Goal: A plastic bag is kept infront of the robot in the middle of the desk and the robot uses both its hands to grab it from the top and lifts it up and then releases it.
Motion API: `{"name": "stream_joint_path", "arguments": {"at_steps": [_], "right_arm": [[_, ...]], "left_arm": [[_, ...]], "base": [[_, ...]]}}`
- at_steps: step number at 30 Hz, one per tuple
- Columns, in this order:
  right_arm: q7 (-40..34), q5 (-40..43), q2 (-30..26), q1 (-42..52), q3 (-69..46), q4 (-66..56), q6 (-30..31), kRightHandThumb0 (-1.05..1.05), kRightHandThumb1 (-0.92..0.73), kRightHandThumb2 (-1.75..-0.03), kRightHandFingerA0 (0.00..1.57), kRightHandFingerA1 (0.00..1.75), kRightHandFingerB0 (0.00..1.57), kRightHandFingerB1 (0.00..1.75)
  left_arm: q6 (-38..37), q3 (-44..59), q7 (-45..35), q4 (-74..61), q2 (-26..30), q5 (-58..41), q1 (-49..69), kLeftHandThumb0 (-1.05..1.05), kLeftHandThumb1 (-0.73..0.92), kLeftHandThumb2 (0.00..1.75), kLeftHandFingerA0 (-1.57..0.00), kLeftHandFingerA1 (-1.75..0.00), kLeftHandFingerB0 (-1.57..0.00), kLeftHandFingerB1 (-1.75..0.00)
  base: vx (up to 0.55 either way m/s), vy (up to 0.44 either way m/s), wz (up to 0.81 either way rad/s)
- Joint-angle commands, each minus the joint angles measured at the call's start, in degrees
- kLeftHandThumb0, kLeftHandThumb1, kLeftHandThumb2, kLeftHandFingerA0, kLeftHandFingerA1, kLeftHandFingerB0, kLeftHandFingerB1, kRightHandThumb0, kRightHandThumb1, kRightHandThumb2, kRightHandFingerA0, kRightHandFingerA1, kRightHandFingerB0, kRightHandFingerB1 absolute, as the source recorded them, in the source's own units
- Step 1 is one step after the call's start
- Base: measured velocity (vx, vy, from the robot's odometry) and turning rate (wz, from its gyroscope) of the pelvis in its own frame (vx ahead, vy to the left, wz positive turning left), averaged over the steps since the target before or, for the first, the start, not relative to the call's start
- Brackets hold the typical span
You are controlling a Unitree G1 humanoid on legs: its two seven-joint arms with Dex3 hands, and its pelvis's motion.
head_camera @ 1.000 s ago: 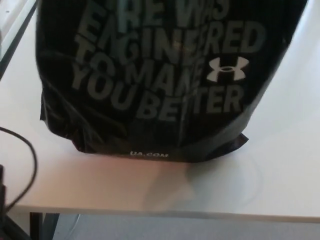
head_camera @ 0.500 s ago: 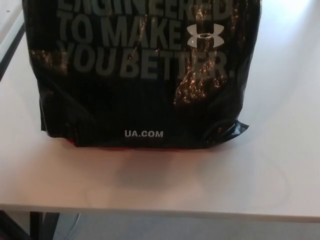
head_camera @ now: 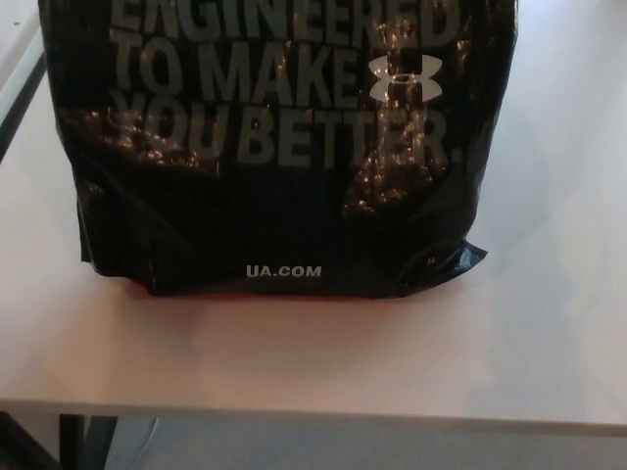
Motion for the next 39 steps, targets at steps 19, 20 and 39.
{"name": "stream_joint_path", "arguments": {"at_steps": [19, 20, 39], "right_arm": [[-57.15, -31.89, 19.75, 77.61, 3.32, -10.54, -43.09, -0.73, -0.65, -0.94, 0.00, 0.18, 0.00, 0.11], [-59.37, -33.44, 18.98, 77.72, 4.77, -10.14, -42.59, -0.73, -0.64, -0.95, 0.00, 0.25, 0.00, 0.14], [-82.46, -55.18, 15.96, 66.82, 36.98, 2.01, -28.02, -0.33, -0.65, -1.17, 0.00, 0.51, 0.00, 0.51]], "left_arm": [[-62.56, -12.95, -3.64, -8.46, -49.08, -23.04, 72.38, -0.54, 0.92, 0.77, -0.01, -0.16, -0.05, -0.19], [-62.31, -13.84, -4.18, -8.29, -49.66, -23.88, 72.75, -0.62, 0.73, 1.02, 0.00, -0.25, 0.00, -0.24], [-64.75, -11.46, -0.70, -0.20, -52.74, -8.26, 73.91, -0.59, 0.75, 1.03, 0.00, -0.29, 0.00, -0.24]], "base": [[0.00, 0.000, 0.00], [0.00, 0.000, 0.00], [0.00, 0.000, 0.00]]}}
